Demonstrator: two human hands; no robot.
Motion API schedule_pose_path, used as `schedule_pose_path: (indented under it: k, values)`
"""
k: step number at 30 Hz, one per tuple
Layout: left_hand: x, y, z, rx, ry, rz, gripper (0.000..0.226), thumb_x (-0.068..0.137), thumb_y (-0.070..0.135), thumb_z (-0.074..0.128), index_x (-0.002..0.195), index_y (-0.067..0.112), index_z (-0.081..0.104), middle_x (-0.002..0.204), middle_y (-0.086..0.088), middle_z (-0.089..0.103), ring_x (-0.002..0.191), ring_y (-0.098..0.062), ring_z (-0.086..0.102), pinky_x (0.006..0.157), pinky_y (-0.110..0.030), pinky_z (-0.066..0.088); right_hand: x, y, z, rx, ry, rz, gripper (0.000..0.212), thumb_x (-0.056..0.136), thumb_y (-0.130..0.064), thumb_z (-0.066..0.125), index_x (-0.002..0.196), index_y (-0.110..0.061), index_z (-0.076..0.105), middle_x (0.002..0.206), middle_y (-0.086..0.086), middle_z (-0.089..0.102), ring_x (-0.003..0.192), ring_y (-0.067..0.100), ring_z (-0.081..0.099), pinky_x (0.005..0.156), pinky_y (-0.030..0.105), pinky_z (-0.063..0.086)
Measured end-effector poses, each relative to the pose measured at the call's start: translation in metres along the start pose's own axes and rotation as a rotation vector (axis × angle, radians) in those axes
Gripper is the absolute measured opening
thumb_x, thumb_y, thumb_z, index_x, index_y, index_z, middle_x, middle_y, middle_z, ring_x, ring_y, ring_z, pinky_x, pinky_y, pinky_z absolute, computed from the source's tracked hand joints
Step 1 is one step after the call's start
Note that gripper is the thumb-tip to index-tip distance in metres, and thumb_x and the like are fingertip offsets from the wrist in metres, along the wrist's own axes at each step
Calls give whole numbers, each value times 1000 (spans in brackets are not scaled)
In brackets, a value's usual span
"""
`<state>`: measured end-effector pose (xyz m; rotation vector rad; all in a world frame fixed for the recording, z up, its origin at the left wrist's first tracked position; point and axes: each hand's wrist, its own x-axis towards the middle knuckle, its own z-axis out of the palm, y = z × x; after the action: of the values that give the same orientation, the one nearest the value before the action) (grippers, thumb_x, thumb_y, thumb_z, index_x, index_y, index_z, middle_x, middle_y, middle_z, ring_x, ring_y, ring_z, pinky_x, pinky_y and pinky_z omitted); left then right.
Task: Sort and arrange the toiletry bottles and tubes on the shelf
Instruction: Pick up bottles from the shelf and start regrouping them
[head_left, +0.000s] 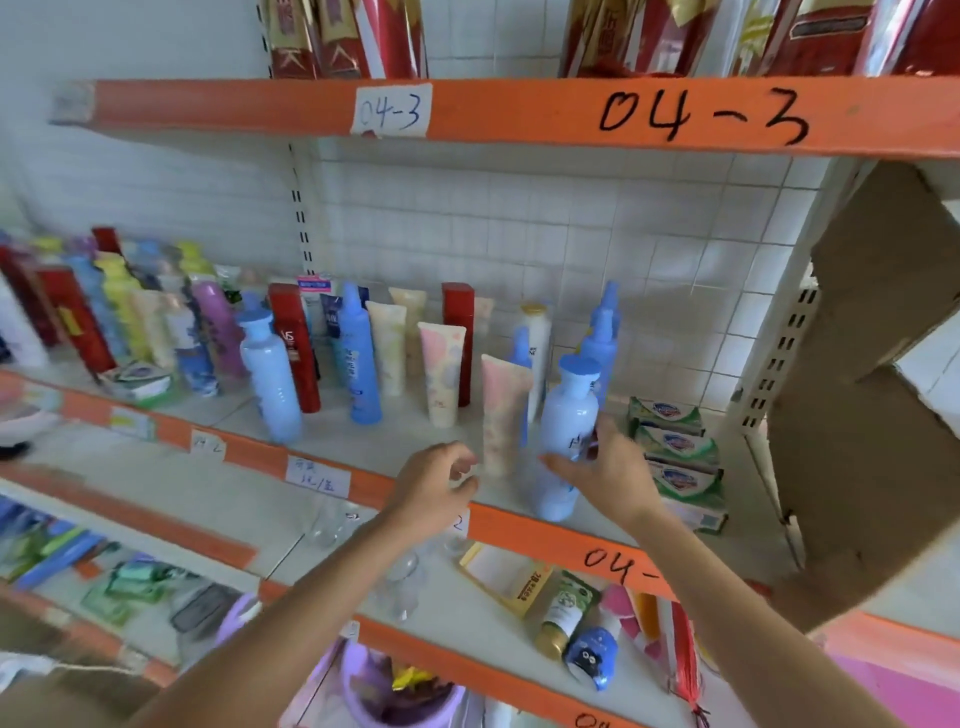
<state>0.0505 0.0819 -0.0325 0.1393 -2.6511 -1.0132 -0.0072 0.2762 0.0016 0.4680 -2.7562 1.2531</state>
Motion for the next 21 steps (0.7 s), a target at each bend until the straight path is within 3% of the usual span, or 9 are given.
schedule_pose_path:
  k: [6, 9, 11, 14, 17, 21]
  values:
    - [-6, -18, -22, -65, 52, -59, 38, 80, 19, 69, 115, 9, 58, 106, -5, 66, 93, -15, 63, 89, -30, 50, 6, -39, 28, 87, -66, -90, 55, 73, -33, 75, 113, -7, 49, 100, 12, 65, 91, 29, 61, 79, 44, 51]
    - [-1, -21, -28, -103, 36, -59, 55, 75, 25, 75, 122, 11, 51, 109, -3, 61, 95, -17, 61, 88, -30, 49, 12, -60, 54, 120, -144, -92, 51, 74, -28, 75, 112, -7, 49, 100, 8, 62, 89, 25, 58, 74, 34, 48]
    - [6, -27, -32, -110, 31, -52, 54, 72, 26, 76, 118, 12, 50, 109, 0, 60, 97, -16, 60, 85, -28, 49, 18, -73, 73, 121, -163, -73, 51, 72, -28, 76, 110, -7, 50, 97, 7, 61, 88, 24, 57, 73, 32, 46]
    - [19, -44, -42, -111, 46, -46, 46, 70, 27, 78, 104, 12, 51, 103, 0, 63, 94, -18, 63, 83, -36, 51, 30, -90, 99, 142, -164, -32, 50, 70, -27, 76, 109, -7, 50, 98, 9, 63, 89, 26, 60, 77, 35, 49]
    - [30, -60, -52, -111, 44, -58, 46, 71, 29, 76, 105, 12, 50, 103, -2, 64, 93, -21, 63, 80, -39, 51, 41, -100, 116, 126, -145, 8, 45, 71, -27, 75, 103, -7, 51, 97, 10, 63, 87, 26, 59, 72, 34, 48]
    - [49, -88, -64, -97, -1, -54, 47, 72, 32, 74, 105, 7, 50, 100, -5, 64, 92, -22, 62, 76, -33, 49, 54, -113, 145, 100, -153, 35, 39, 73, -25, 75, 95, -10, 46, 91, 7, 59, 79, 22, 53, 62, 28, 39]
